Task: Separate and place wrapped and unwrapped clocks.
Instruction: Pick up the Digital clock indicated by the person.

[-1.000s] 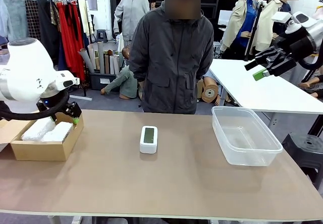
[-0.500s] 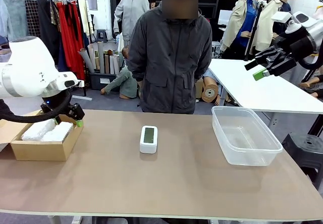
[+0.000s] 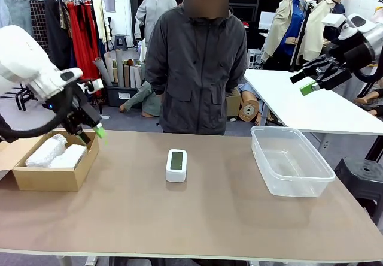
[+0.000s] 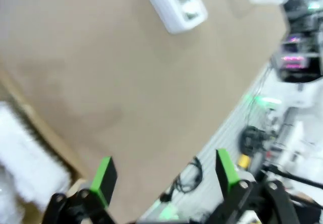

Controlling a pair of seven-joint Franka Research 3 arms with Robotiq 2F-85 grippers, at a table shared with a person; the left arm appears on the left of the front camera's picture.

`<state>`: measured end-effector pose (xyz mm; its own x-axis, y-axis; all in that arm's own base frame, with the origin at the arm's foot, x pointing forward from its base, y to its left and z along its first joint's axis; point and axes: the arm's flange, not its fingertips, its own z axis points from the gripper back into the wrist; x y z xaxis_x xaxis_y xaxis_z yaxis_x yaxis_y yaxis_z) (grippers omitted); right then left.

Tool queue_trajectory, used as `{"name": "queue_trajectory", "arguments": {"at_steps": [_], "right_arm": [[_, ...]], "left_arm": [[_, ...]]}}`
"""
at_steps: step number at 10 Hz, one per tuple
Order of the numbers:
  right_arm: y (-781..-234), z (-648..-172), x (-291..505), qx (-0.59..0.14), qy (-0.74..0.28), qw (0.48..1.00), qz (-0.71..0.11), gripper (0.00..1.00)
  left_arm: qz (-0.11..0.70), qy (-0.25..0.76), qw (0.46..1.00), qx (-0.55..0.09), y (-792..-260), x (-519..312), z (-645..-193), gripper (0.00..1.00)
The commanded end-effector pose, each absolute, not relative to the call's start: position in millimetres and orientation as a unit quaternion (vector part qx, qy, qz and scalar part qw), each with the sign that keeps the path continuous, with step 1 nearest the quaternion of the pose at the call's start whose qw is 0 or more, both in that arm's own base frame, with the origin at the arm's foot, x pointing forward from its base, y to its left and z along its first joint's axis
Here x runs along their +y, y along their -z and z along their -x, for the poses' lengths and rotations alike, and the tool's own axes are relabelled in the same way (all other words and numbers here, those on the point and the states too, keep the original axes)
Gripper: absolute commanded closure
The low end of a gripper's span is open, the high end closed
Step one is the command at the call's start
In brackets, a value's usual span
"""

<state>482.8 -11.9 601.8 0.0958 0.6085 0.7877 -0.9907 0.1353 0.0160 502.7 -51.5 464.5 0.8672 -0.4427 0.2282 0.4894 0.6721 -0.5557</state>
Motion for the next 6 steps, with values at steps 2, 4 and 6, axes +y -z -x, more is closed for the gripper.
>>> {"name": "queue_trajectory", "arguments": {"at_steps": [2, 4, 6], "right_arm": [[-603, -483, -11, -0.327, -0.59, 0.677, -0.295, 0.0], [-603, -483, -11, -0.327, -0.59, 0.677, -0.295, 0.0], [-603, -483, -11, -0.327, -0.59, 0.677, -0.295, 0.0]], "left_arm": [[0.445, 0.313, 0.835, -0.078, -487, -34, -532, 0.0], [0.447, 0.414, 0.77, -0.192, -501, -38, -538, 0.0], [0.417, 0.52, 0.67, -0.327, -512, -48, -533, 0.0]]}}
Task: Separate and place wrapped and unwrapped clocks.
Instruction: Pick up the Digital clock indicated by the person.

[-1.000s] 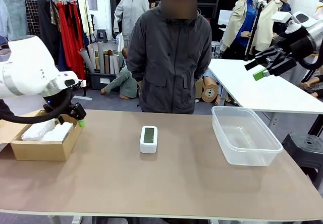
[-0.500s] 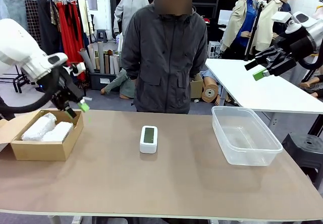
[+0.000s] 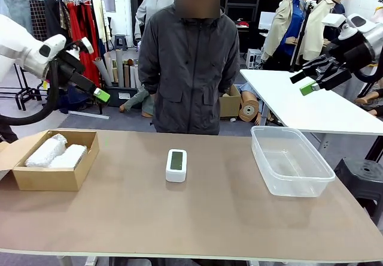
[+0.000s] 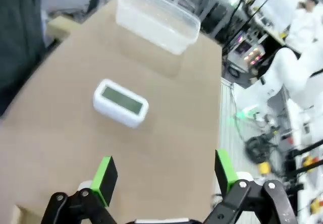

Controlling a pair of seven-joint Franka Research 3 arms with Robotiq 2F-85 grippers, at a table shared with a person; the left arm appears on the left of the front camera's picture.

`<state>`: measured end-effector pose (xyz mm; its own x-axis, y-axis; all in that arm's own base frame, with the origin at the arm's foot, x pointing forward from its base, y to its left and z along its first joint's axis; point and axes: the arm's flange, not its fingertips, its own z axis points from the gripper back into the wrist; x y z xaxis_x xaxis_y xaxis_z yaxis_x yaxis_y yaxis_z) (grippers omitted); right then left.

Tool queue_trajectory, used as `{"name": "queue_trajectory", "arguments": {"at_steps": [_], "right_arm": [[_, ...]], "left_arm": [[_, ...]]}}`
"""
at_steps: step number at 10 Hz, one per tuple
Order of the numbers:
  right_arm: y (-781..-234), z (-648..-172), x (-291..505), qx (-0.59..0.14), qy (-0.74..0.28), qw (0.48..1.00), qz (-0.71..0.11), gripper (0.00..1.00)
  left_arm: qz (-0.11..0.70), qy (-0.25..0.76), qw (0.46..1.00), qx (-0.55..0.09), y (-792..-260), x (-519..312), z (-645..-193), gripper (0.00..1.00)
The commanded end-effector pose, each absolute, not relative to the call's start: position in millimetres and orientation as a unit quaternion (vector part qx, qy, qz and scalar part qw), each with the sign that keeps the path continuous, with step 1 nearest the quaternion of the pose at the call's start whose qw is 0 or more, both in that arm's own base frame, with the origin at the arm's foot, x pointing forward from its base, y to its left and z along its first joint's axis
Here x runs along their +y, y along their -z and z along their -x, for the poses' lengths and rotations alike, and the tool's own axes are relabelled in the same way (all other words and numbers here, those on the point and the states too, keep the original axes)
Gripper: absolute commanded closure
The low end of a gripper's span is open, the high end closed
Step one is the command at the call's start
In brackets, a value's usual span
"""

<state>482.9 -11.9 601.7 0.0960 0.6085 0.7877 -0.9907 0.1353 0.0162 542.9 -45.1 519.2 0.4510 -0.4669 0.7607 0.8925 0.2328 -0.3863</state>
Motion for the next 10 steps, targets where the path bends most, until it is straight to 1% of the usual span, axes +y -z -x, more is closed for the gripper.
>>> {"name": "queue_trajectory", "arguments": {"at_steps": [1, 3, 4, 5, 6, 9, 10], "right_arm": [[-603, -483, -11, -0.327, -0.59, 0.677, -0.295, 0.0], [-603, -483, -11, -0.327, -0.59, 0.677, -0.295, 0.0], [-603, -483, -11, -0.327, -0.59, 0.677, -0.295, 0.0], [-603, -483, -11, -0.327, -0.59, 0.677, -0.295, 0.0], [-603, -483, -11, -0.327, -0.59, 0.677, -0.295, 0.0], [-603, -483, -11, -0.327, -0.59, 0.677, -0.295, 0.0], [-603, -483, -11, -0.327, -0.59, 0.677, -0.295, 0.0]], "left_arm": [[0.413, 0.569, 0.623, -0.343, -520, -54, -527, 0.0], [0.385, 0.632, 0.576, -0.349, -538, -70, -514, 0.0], [0.382, 0.653, 0.558, -0.342, -542, -74, -502, 0.0], [0.384, 0.618, 0.577, -0.37, -544, -74, -509, 0.0], [0.378, 0.634, 0.579, -0.344, -548, -77, -517, 0.0], [0.378, 0.638, 0.573, -0.348, -548, -78, -513, 0.0], [0.339, 0.672, 0.569, -0.332, -538, -81, -509, 0.0]]}}
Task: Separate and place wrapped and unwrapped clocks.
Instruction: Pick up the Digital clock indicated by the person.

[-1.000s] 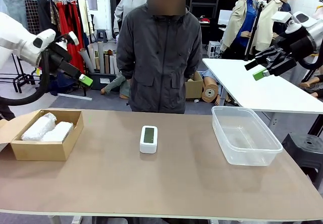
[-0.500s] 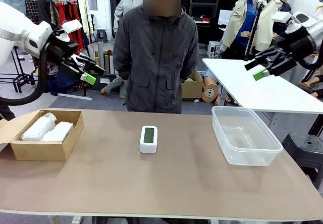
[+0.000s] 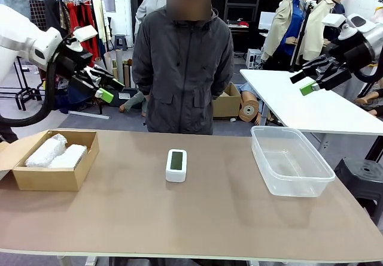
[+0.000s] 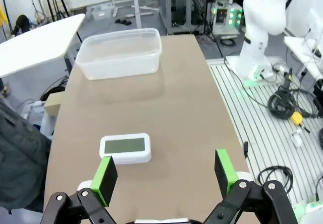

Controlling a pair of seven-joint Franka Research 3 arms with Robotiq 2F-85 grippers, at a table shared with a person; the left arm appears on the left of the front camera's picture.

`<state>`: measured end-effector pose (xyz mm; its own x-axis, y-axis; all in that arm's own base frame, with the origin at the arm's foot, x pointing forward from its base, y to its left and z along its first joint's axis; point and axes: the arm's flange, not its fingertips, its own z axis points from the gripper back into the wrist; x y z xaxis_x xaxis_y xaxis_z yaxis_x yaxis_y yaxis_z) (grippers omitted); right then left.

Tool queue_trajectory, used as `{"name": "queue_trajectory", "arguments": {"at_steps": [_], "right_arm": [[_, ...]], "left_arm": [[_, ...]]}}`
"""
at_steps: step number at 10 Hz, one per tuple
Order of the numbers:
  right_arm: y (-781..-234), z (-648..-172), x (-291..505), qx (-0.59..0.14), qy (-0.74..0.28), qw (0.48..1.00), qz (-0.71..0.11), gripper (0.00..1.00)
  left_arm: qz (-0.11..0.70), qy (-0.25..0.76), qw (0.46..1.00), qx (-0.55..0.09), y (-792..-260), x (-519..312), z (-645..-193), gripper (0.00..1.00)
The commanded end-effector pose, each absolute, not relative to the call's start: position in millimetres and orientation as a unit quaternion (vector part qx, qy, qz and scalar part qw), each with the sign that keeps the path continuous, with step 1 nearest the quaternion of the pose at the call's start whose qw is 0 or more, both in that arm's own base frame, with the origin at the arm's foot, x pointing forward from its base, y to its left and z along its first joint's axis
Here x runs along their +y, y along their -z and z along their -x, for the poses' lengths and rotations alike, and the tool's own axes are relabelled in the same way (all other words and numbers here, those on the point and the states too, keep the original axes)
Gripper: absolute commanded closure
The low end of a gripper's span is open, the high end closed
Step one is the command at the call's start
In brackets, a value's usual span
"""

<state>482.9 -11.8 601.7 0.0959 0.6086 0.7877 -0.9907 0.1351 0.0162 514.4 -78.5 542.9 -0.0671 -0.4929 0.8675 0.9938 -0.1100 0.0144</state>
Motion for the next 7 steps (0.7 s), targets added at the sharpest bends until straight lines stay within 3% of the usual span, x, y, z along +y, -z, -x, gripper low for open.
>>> {"name": "queue_trajectory", "arguments": {"at_steps": [1, 4, 7], "right_arm": [[-603, -483, -11, -0.327, -0.59, 0.677, -0.295, 0.0], [-603, -483, -11, -0.327, -0.59, 0.677, -0.295, 0.0], [-603, -483, -11, -0.327, -0.59, 0.677, -0.295, 0.0]], "left_arm": [[0.321, 0.69, 0.565, -0.319, -535, -76, -509, 0.0], [0.313, 0.712, 0.559, -0.288, -529, -61, -512, 0.0], [0.247, 0.693, 0.603, -0.308, -528, -44, -522, 0.0]]}}
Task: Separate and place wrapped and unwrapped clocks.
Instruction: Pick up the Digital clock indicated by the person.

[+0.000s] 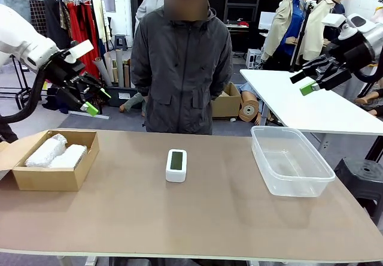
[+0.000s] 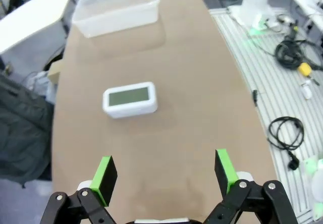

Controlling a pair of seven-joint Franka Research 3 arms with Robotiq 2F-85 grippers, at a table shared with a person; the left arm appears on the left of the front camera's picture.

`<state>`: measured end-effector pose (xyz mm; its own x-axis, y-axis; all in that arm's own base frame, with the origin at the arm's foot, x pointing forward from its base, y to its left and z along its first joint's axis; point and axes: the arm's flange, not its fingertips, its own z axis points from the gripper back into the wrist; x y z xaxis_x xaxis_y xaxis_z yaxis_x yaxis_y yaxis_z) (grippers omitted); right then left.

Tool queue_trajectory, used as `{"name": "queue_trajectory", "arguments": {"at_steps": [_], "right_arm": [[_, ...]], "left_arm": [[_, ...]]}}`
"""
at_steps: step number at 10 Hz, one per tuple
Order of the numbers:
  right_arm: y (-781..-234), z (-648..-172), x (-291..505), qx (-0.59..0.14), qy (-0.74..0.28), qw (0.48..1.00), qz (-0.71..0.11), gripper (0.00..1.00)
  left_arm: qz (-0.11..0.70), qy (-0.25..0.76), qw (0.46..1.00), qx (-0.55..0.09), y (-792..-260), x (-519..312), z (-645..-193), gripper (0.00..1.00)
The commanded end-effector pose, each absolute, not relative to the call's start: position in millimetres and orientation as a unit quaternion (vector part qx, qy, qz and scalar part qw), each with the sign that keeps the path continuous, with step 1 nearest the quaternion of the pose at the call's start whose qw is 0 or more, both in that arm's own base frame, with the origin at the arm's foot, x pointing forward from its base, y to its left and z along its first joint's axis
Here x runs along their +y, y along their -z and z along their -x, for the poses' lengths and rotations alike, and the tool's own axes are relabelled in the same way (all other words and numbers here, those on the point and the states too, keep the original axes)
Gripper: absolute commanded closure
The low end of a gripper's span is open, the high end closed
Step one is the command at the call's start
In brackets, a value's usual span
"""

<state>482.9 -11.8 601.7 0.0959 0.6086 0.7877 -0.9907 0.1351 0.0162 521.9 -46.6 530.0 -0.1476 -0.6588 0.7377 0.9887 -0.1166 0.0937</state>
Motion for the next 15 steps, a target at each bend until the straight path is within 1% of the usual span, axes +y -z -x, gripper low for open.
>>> {"name": "queue_trajectory", "arguments": {"at_steps": [1, 3, 4, 15], "right_arm": [[-603.2, -482.6, -11.1, -0.327, -0.59, 0.677, -0.295, 0.0], [-603.2, -482.6, -11.1, -0.327, -0.59, 0.677, -0.295, 0.0], [-603.2, -482.6, -11.1, -0.327, -0.59, 0.677, -0.295, 0.0], [-603.2, -482.6, -11.1, -0.327, -0.59, 0.677, -0.295, 0.0]], "left_arm": [[0.237, 0.684, 0.613, -0.317, -528.6, -41.9, -525.5, 0.0], [0.253, 0.676, 0.612, -0.325, -529.3, -43.7, -525.7, 0.0], [0.244, 0.686, 0.608, -0.316, -532.2, -38.4, -529.8, 0.0], [0.244, 0.686, 0.608, -0.316, -532.2, -38.4, -529.8, 0.0]]}}
